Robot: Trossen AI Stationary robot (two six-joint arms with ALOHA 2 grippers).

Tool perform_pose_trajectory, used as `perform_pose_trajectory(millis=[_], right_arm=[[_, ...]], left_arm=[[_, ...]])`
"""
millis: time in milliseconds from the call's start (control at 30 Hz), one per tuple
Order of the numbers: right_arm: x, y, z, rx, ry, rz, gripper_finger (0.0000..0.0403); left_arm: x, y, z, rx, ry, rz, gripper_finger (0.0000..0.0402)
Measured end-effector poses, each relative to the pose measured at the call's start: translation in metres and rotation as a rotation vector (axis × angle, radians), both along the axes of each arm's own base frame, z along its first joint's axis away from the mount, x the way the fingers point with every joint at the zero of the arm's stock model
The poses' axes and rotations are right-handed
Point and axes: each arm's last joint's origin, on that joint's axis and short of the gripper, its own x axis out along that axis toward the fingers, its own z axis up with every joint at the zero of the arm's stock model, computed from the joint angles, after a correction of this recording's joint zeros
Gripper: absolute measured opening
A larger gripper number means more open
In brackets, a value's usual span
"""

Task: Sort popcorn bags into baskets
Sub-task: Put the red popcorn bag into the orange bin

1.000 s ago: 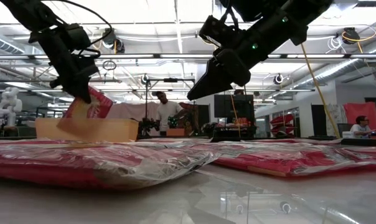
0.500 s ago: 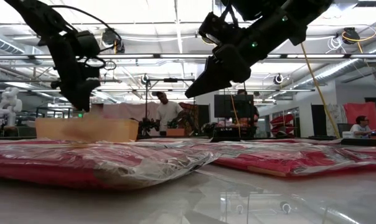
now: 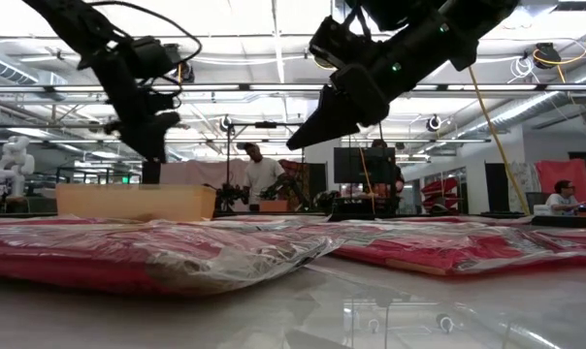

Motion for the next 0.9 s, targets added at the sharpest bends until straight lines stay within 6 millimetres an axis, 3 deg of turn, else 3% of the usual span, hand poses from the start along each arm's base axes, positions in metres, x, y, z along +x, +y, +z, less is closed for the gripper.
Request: perform_pose_trajectory(millis=[167, 367, 500, 767, 900], right_arm=[[0.003, 0.000, 0.005, 0.021, -0.061, -0.009, 0.0148], [0.003, 0.000, 0.004, 0.057, -0.063, -0.030, 0.0148], [0.002, 0.001, 0.004, 0.065, -0.060, -0.035, 0.0148], [0.002, 0.001, 0.004, 0.064, -0.059, -0.032, 0.0148], [0.002, 0.003, 0.003, 0.060, -0.049, -0.025, 0.0148]], left_arm=[[0.022, 0.008, -0.023, -0.043, 0.004, 0.011, 0.0109], [0.030, 0.022, -0.058, -0.154, 0.029, 0.096, 0.0039], [0.037, 0.029, -0.071, -0.155, 0.022, 0.094, 0.0008], [0.036, 0.039, -0.096, -0.197, 0.075, 0.120, 0.0024], [0.032, 0.041, -0.097, -0.190, 0.108, 0.161, 0.0025]])
